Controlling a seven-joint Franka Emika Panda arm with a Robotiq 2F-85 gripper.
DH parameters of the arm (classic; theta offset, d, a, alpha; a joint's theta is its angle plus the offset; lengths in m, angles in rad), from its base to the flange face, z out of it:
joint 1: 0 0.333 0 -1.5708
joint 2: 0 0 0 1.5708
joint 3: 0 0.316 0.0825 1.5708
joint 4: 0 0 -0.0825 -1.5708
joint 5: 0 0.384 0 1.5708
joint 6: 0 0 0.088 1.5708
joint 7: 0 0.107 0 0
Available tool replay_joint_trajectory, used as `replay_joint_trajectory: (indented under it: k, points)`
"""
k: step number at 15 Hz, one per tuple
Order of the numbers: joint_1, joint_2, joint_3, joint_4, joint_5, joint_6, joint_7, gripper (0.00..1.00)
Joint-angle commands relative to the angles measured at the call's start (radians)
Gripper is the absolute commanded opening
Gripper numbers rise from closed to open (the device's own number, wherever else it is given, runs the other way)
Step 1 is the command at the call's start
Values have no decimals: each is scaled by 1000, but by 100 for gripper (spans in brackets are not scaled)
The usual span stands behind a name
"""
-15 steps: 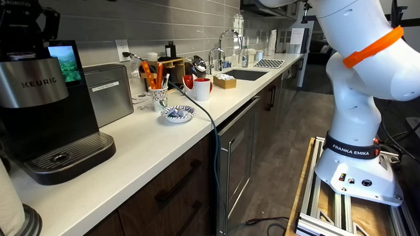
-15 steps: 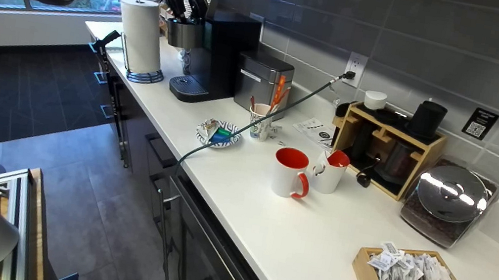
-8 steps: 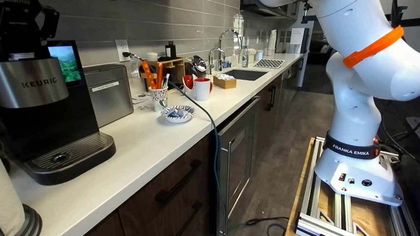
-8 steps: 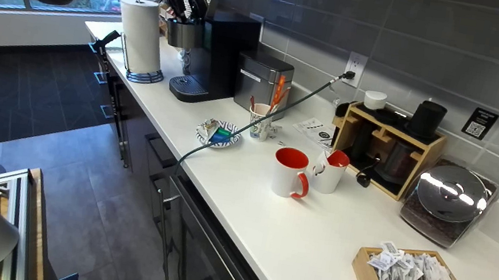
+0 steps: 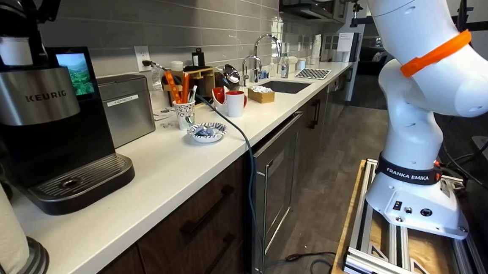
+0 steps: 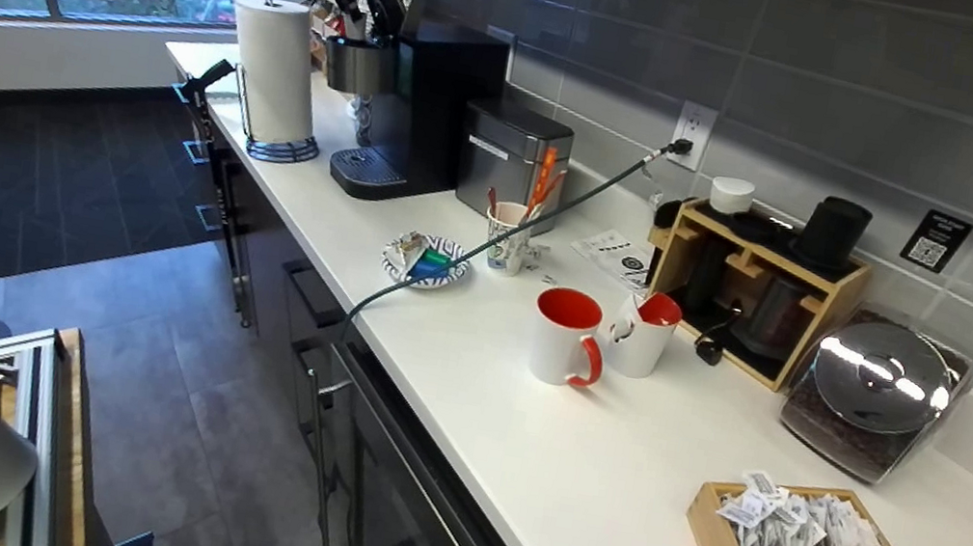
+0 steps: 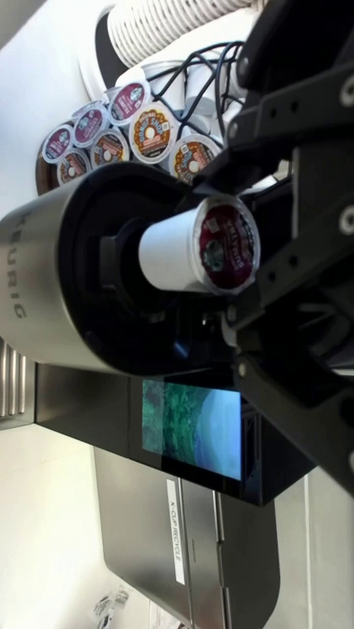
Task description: Move the coffee pod, which is in the machine, to the table
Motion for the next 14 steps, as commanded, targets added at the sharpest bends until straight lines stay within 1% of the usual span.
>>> replay_joint_trajectory:
  k: [1, 3, 5, 6, 10, 12, 14]
  points:
    - [9, -83, -14, -75, -38, 65, 72, 29]
    - [5, -121, -21, -97, -60, 69, 109, 29]
    - [-3, -164, -23, -124, -60, -15, 91, 29]
    - [-13, -191, -25, -150, -50, -65, 72, 29]
    - [-72, -284, -11, -266, 48, -169, 18, 29]
    - [-108, -329, -9, -340, 118, -172, -21, 29]
    - [-147, -376, -21, -448, 175, -121, -45, 29]
